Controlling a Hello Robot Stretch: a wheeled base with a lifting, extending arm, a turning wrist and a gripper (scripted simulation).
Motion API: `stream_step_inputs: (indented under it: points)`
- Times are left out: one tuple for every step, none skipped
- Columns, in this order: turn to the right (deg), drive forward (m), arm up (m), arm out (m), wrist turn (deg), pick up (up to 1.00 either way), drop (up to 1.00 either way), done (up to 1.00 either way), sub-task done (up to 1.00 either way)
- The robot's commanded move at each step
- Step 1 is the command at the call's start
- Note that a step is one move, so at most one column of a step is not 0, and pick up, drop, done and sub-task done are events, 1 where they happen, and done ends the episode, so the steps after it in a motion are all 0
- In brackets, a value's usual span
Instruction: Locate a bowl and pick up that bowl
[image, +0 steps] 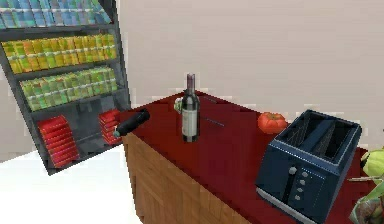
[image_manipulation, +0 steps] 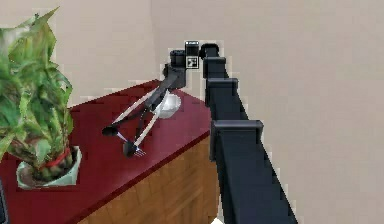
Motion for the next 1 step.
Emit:
stream_step_inputs:
  points:
    - [0.0, 0.0, 0.0, 0.0, 45.0, 0.0, 0.0, 0.0, 0.0]
